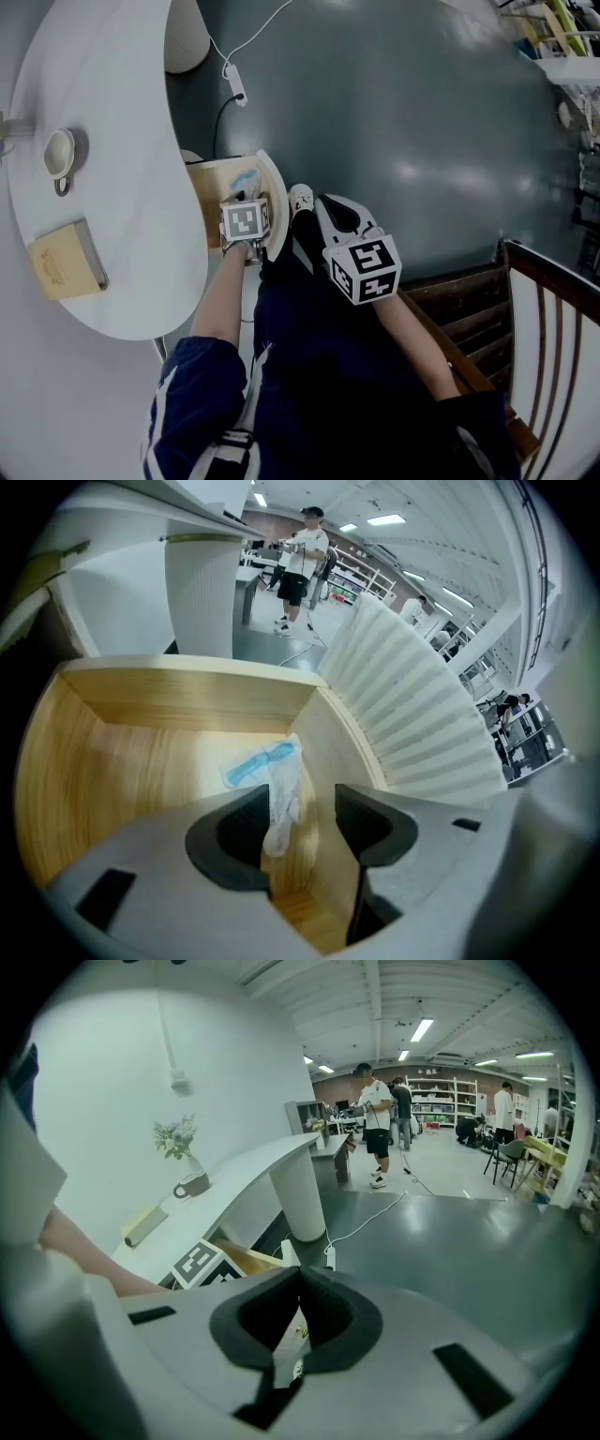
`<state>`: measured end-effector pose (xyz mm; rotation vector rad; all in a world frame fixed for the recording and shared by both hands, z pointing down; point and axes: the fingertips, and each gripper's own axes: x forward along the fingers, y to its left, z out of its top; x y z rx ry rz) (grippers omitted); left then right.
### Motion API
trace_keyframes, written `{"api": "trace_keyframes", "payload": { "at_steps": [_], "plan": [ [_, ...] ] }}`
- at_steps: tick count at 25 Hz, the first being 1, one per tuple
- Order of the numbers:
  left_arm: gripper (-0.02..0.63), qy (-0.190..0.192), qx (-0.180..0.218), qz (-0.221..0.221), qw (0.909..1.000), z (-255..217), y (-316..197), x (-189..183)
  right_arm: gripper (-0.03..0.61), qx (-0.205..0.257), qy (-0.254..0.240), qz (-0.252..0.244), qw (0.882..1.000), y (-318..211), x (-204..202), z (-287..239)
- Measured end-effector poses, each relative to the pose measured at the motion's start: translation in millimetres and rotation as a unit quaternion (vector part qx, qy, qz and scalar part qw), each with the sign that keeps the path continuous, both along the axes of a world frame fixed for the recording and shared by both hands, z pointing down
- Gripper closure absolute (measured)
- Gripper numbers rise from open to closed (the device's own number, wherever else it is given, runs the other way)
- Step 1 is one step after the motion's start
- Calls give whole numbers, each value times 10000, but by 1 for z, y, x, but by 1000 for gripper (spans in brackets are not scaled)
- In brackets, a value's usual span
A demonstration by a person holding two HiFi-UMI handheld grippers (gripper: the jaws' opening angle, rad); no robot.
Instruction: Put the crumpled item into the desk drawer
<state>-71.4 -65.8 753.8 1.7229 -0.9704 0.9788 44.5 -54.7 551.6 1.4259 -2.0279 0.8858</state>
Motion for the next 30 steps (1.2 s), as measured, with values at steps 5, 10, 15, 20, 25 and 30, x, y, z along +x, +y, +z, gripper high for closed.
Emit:
{"api": "trace_keyframes", "payload": {
  "at_steps": [5, 10, 15, 20, 25, 30],
  "plan": [
    [408, -91, 384, 251, 9989, -24, -5, 4, 572, 103, -23, -77, 9999, -3, 2, -6],
    [408, 94, 676, 26, 9977, -48, -5, 7, 571, 195, -13, -157, 9997, -5, 7, -13],
    [408, 153, 1090, 31, 9939, -77, -9, 11, 572, 242, -22, -211, 9995, -6, 12, -16],
    [408, 316, 1519, -38, 9879, -111, -15, 16, 571, 316, -3, -299, 9991, -8, 15, -21],
    [408, 512, 1909, -182, 9801, -148, -18, 21, 572, 391, -32, -337, 9987, -8, 19, -27],
    [408, 658, 2415, -317, 9676, -194, -23, 16, 572, 574, -102, -359, 9977, -12, 17, -39]
  ]
}}
